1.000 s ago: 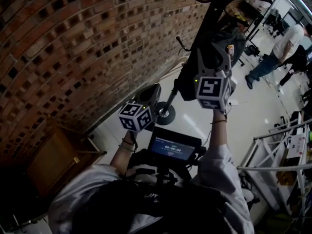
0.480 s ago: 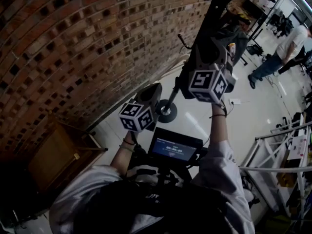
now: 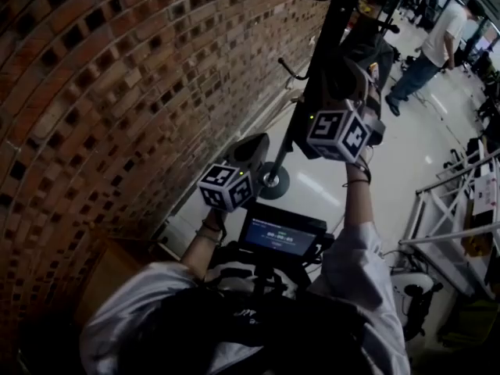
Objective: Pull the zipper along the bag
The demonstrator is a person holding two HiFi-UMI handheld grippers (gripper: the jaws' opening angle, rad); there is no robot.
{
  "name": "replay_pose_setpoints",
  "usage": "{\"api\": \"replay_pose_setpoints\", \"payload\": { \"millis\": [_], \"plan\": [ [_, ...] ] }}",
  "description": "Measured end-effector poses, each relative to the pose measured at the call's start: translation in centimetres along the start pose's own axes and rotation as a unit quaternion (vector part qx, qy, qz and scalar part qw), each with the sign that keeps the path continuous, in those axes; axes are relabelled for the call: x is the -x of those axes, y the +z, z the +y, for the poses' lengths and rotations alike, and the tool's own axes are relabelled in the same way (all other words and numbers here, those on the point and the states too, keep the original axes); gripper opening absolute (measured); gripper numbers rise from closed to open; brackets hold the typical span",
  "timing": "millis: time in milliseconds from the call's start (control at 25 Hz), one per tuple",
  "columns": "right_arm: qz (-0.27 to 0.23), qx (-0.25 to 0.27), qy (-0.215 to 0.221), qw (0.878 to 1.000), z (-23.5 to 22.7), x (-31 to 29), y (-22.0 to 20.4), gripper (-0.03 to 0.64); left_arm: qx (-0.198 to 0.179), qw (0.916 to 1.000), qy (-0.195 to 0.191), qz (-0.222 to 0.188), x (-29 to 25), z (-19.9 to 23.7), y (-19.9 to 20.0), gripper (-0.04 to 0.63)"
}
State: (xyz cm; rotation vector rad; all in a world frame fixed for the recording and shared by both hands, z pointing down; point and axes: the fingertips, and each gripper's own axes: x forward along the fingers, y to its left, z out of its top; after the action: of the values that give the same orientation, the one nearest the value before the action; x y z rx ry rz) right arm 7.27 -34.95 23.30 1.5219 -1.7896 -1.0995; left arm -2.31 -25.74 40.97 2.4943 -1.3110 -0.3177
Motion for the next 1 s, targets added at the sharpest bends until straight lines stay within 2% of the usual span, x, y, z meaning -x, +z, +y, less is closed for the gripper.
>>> {"api": "replay_pose_setpoints", "payload": {
  "millis": [80,360,520,640,840,1000],
  "plan": [
    [0.002,-0.006,-0.011,1.000,-0.4,-0.2,0.2,0.132,0.001,0.9999,-0.010,0.002,0.2,1.0,0.3,0.008],
    [0.003,-0.010,-0.023,1.000,-0.7,0.3,0.4,0.076,0.013,0.9989,-0.045,0.007,0.2,2.6,1.0,0.008],
    [0.006,-0.014,-0.047,0.999,-2.1,0.9,0.2,0.014,0.019,0.9977,-0.064,0.009,-0.2,2.5,1.1,0.008],
    [0.012,-0.023,-0.032,0.999,-2.6,0.6,-0.4,0.011,0.022,0.9971,-0.072,0.011,-0.6,2.5,0.9,0.007],
    [0.022,-0.003,-0.006,1.000,-2.1,0.7,-1.1,0.011,0.022,0.9967,-0.077,0.011,-1.0,2.5,1.0,0.006],
    [0.015,-0.035,0.005,0.999,-2.2,0.5,-1.2,0.015,0.023,0.9969,-0.074,0.012,-1.1,2.8,0.9,0.007]
  ]
}}
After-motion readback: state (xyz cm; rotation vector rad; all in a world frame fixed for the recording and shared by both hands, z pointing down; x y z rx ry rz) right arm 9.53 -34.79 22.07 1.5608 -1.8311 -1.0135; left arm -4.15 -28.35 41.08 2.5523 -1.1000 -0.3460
